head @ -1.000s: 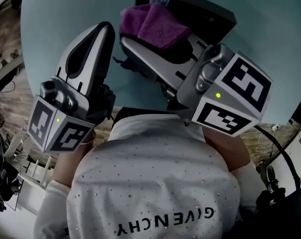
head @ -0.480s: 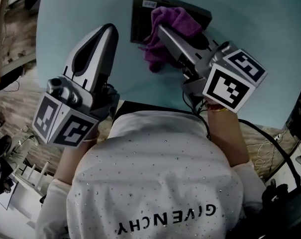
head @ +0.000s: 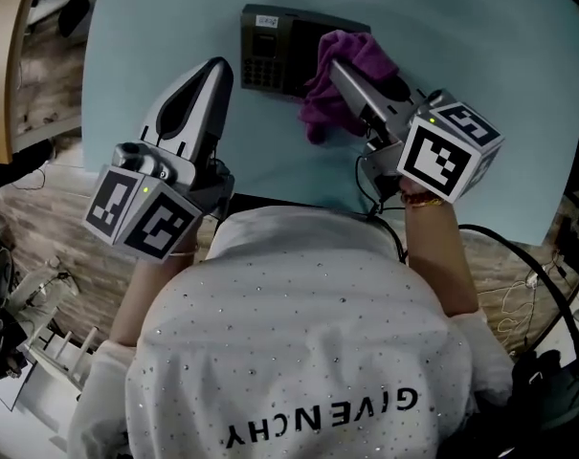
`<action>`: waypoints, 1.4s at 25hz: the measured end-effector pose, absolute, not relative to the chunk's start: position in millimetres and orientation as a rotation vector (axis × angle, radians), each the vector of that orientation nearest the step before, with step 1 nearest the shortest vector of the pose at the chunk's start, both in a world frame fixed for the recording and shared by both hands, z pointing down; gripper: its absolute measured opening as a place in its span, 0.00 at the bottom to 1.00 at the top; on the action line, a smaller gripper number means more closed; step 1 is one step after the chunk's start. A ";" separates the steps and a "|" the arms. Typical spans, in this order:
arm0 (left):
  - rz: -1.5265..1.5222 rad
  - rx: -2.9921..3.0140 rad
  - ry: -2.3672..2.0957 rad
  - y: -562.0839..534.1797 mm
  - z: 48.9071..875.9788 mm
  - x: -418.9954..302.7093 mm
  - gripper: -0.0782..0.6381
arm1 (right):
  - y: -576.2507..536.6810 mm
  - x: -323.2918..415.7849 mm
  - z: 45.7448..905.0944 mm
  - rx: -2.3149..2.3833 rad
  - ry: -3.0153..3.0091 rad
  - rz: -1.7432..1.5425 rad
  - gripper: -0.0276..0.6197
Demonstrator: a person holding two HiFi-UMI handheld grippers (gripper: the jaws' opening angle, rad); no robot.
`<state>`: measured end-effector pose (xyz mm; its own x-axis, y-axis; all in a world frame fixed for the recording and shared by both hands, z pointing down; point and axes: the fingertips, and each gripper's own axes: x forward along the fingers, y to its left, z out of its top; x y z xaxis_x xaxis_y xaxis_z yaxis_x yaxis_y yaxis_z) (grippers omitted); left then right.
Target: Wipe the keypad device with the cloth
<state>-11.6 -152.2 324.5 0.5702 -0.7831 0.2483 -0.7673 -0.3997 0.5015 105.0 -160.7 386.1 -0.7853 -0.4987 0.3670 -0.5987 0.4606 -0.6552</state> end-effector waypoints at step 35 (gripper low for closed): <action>-0.076 2.093 -1.454 -73.5 304.6 18.3 0.11 | -101.6 89.9 388.7 0.759 -2.587 1.313 0.11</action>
<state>18.3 -73.5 304.6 0.4035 -0.8732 0.2732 -0.8399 -0.2351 0.4892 89.9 -101.6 388.7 -0.8622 -0.3724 0.3433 -0.4969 0.4907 -0.7157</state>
